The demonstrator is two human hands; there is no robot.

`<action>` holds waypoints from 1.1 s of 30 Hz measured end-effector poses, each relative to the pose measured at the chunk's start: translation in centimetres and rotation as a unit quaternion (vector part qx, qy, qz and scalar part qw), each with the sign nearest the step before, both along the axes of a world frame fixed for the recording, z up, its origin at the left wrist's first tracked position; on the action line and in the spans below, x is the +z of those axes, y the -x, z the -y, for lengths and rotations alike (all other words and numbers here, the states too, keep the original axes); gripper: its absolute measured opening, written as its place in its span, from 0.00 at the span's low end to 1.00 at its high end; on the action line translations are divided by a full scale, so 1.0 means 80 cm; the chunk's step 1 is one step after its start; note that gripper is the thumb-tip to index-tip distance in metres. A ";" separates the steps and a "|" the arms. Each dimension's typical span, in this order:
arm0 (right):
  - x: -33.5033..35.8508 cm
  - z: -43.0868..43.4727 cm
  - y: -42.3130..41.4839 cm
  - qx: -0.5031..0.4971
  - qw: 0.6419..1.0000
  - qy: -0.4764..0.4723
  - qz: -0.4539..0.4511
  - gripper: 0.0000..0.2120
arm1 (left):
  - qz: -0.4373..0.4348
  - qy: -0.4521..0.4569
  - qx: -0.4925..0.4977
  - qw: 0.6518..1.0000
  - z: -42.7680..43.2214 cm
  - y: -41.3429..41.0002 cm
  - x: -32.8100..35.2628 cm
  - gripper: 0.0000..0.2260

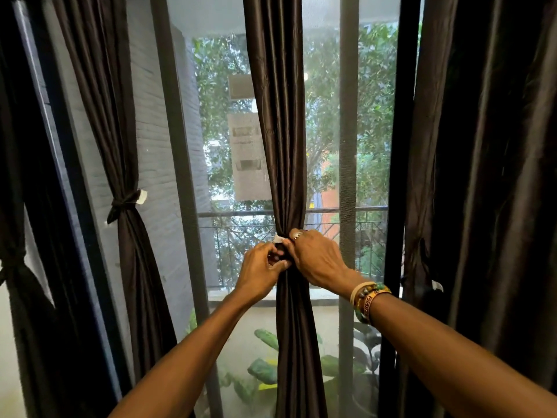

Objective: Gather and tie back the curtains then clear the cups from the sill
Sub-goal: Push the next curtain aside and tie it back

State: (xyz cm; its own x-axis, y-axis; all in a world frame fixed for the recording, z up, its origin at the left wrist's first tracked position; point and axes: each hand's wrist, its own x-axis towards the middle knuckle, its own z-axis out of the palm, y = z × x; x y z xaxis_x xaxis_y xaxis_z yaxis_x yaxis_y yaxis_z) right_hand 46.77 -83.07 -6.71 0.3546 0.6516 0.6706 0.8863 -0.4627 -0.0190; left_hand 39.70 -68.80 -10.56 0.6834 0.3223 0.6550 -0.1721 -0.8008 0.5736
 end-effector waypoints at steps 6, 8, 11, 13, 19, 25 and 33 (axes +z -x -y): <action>0.009 -0.011 -0.004 -0.048 0.985 -0.055 -0.158 0.17 | 0.118 -0.203 0.058 0.970 -0.004 0.008 -0.009 0.06; 0.018 -0.012 -0.009 -0.038 0.973 -0.073 -0.215 0.18 | 0.137 -0.341 0.059 0.928 -0.011 0.012 -0.004 0.06; 0.020 -0.008 -0.015 0.005 0.957 -0.128 -0.262 0.09 | 0.129 -0.429 0.046 0.893 -0.018 0.015 0.006 0.07; 0.015 -0.004 -0.013 0.041 0.961 -0.142 -0.233 0.05 | 0.121 -0.402 0.045 0.906 -0.016 0.016 0.007 0.08; 0.003 0.011 -0.015 0.163 0.976 -0.091 -0.109 0.14 | 0.122 -0.272 0.037 0.954 -0.015 0.014 0.002 0.08; 0.000 0.000 -0.030 0.104 0.993 0.027 -0.042 0.14 | 0.106 -0.238 0.065 0.963 -0.012 0.011 0.000 0.08; 0.035 -0.010 -0.026 0.077 0.977 0.121 -0.157 0.14 | 0.045 -0.277 0.140 0.950 0.001 0.008 0.007 0.06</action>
State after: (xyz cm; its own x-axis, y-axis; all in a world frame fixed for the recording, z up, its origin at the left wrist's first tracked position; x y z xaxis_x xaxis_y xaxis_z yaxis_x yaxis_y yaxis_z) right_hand 48.89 -82.27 -3.94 0.4030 0.8393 0.3649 0.9140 -0.3486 -0.2075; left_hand 39.09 -68.86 -9.97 0.5556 0.0722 0.8283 0.0629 -0.9970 0.0448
